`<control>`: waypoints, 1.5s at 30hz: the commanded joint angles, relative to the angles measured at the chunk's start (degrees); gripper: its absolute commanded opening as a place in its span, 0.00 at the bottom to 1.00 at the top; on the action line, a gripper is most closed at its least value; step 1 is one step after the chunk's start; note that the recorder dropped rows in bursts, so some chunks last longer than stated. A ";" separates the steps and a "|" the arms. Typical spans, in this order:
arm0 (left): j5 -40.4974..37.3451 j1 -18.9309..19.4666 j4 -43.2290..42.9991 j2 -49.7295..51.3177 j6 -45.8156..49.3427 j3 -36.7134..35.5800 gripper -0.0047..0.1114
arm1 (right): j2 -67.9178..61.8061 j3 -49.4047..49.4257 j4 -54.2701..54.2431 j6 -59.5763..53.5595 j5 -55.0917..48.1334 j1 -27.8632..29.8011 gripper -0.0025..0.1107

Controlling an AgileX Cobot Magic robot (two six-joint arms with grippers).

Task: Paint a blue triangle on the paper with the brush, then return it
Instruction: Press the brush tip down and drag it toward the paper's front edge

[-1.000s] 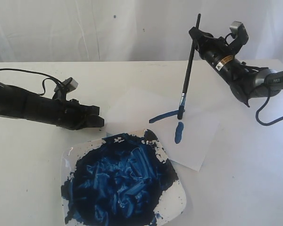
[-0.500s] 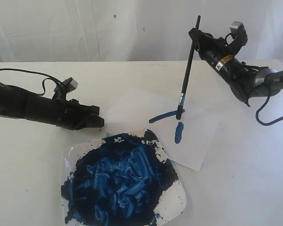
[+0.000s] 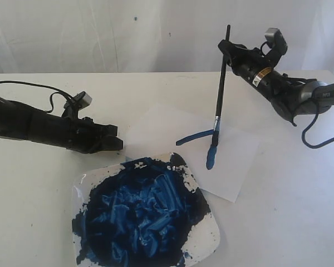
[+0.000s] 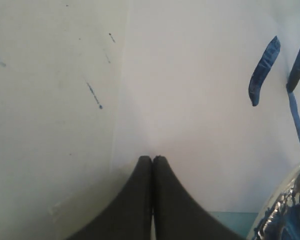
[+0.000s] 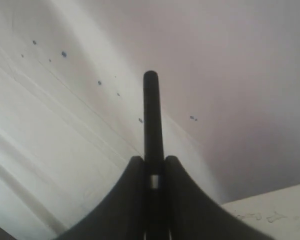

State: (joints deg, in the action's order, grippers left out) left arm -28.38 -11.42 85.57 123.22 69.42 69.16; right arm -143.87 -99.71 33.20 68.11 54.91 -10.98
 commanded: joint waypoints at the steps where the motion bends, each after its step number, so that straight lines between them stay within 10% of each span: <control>1: 1.87 -0.36 -1.05 2.36 -1.51 -1.03 0.04 | 0.30 -0.35 -0.24 -2.52 -1.26 0.16 0.02; 45: 1.87 -0.36 -1.05 2.36 -1.51 -1.03 0.04 | -5.98 -10.51 -11.58 -10.05 -0.92 0.04 0.02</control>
State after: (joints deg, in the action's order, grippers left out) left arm -28.38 -11.42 85.57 123.22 69.42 69.16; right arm -149.84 -110.00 22.47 58.95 51.18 -10.98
